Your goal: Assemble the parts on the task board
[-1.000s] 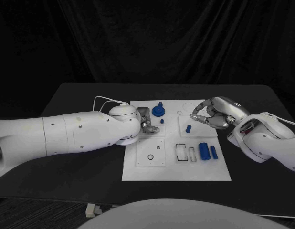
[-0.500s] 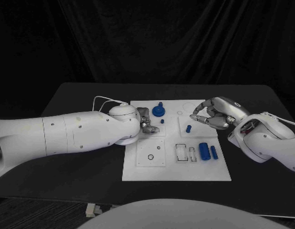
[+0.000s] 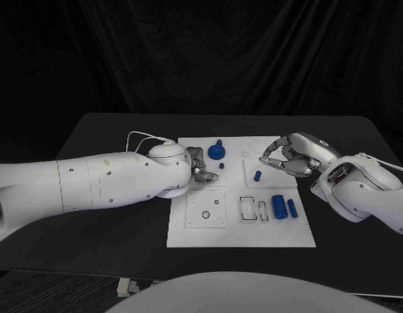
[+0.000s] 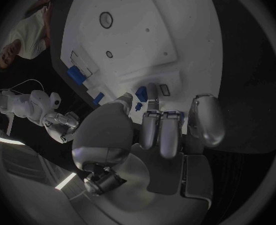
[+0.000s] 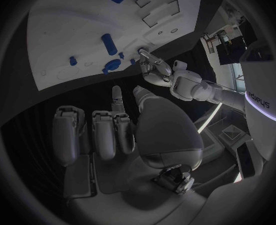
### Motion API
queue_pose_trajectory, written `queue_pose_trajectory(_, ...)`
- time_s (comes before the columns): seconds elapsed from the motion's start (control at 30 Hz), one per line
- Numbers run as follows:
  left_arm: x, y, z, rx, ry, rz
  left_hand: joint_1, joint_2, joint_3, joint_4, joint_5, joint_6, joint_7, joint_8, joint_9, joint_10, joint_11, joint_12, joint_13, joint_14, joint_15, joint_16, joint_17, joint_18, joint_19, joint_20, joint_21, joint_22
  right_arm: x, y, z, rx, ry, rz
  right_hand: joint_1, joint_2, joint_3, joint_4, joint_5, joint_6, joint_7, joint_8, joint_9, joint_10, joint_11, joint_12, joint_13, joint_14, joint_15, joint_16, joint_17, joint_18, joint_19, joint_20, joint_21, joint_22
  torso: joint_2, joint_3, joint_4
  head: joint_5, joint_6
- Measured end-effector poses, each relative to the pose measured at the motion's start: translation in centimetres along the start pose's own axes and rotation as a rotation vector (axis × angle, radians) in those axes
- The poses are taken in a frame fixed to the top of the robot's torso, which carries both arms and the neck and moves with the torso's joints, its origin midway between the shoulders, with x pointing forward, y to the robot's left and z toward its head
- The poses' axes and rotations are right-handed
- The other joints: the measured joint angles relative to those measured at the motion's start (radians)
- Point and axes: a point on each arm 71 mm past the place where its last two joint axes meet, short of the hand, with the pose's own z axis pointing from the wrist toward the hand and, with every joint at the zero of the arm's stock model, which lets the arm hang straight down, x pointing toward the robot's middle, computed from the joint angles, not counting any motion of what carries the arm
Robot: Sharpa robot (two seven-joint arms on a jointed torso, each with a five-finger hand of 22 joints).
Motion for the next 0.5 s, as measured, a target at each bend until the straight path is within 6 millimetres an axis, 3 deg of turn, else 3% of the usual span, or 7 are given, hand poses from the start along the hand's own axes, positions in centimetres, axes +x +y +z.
queue_pose_trajectory(0.27, 0.05, 0.18, -0.27, 0.008, -0.006, -0.009, -0.048, -0.026, -0.091, 0.000, -0.017, -0.005, -0.003, 0.010, 0.031, 0.000, 0.000, 0.000, 0.000, 0.002, 0.002, 0.000, 0.000, 0.000, 0.000, 0.000, 0.000, 0.000, -0.06, -0.16, -0.10, 0.004, 0.000, -0.001, 0.000, 0.000, 0.000, 0.000, 0.000, 0.000, 0.000, 0.000, 0.000, 0.000, 0.000, 0.000, 0.000, 0.000, 0.000, 0.000, 0.000, 0.000, 0.000, 0.000, 0.000, 0.000, 0.000, 0.0000, 0.0000, 0.000, 0.000)
queue_pose_trajectory(0.5, -0.06, 0.99, -0.85, 0.006, -0.015, -0.012, -0.049, -0.028, -0.125, -0.001, -0.017, -0.005, -0.003, 0.022, 0.049, 0.000, 0.000, 0.004, 0.000, 0.002, 0.002, 0.000, 0.000, 0.000, 0.000, 0.000, 0.000, 0.000, -0.16, -0.36, -0.24, 0.009, -0.001, -0.003, 0.000, 0.000, 0.000, 0.000, 0.000, 0.000, 0.000, 0.000, 0.000, 0.000, 0.000, 0.000, 0.000, 0.000, 0.000, 0.000, 0.000, 0.000, 0.000, 0.000, 0.000, 0.000, 0.000, 0.0000, -0.0001, 0.000, 0.000)
